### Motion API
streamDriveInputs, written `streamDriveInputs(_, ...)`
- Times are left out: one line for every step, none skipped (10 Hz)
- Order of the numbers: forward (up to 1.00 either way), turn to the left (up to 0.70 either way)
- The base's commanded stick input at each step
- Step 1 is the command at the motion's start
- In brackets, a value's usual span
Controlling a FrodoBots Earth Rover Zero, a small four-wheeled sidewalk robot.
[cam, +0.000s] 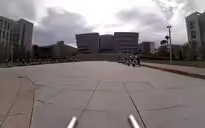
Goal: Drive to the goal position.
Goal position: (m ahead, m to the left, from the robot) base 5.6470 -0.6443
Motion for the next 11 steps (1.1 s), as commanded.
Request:
streamDriveInputs(0.7, 0.04)
streamDriveInputs(0.7, 0.04)
streamDriveInputs(0.7, 0.04)
streamDriveInputs(0.7, 0.04)
streamDriveInputs(0.7, 0.04)
streamDriveInputs(0.7, 0.04)
streamDriveInputs(0.7, 0.04)
streamDriveInputs(0.7, 0.04)
streamDriveInputs(0.7, 0.04)
streamDriveInputs(0.7, 0.04)
streamDriveInputs(0.7, 0.04)
